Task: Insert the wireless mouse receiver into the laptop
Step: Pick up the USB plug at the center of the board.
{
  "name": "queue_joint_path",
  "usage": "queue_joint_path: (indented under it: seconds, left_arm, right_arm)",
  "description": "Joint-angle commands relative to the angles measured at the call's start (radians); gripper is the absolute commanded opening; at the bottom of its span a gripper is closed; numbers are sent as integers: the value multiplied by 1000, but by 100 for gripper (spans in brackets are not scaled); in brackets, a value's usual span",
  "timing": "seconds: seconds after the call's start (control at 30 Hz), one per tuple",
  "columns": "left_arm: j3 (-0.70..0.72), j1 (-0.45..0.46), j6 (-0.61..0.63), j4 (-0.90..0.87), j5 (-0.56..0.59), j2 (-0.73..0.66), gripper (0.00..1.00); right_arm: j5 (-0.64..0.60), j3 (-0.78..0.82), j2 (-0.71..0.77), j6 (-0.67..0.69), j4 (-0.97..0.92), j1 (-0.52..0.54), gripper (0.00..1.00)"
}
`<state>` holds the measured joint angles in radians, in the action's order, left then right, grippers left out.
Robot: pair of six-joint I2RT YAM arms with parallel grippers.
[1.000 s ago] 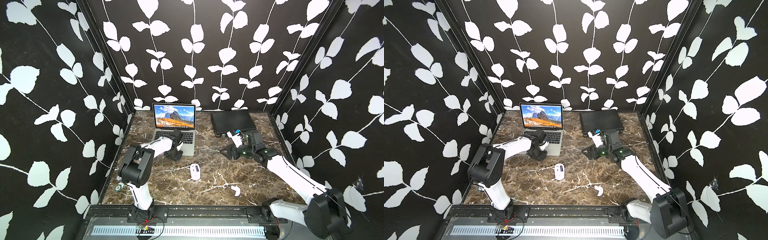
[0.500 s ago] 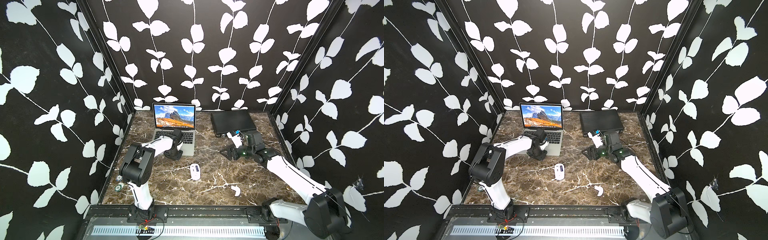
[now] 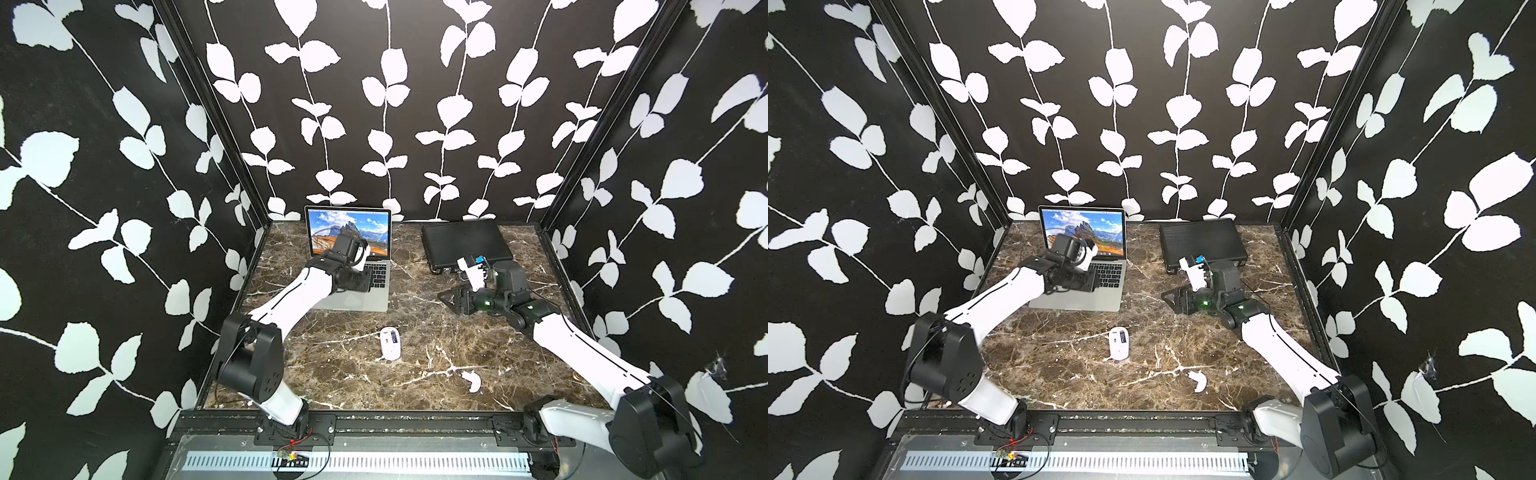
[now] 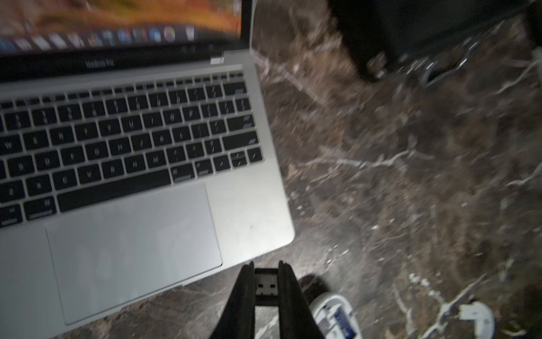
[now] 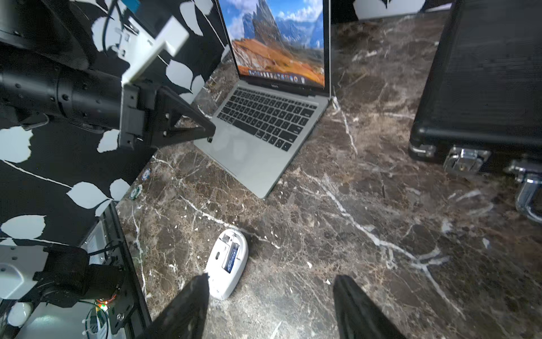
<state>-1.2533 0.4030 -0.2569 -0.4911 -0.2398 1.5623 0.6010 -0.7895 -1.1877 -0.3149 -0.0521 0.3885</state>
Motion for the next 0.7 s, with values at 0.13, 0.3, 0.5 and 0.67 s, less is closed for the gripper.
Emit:
queue_joint_path:
  seconds: [0.13, 0.3, 0.5, 0.67]
  left_arm:
    - [-52, 12, -407, 280, -151, -41, 18]
    - [28, 55, -690, 513, -113, -81, 18]
    - [10, 140, -864, 605, -59, -87, 18]
    - [4, 179, -959, 648, -53, -87, 18]
  right_arm:
    - [-97, 4, 86, 4, 206, 41, 61]
    - [-284, 28, 115, 130, 349, 123, 56]
    - [-381, -9, 54, 290, 434, 211, 52]
    - [-371, -38, -11, 323, 498, 234, 48]
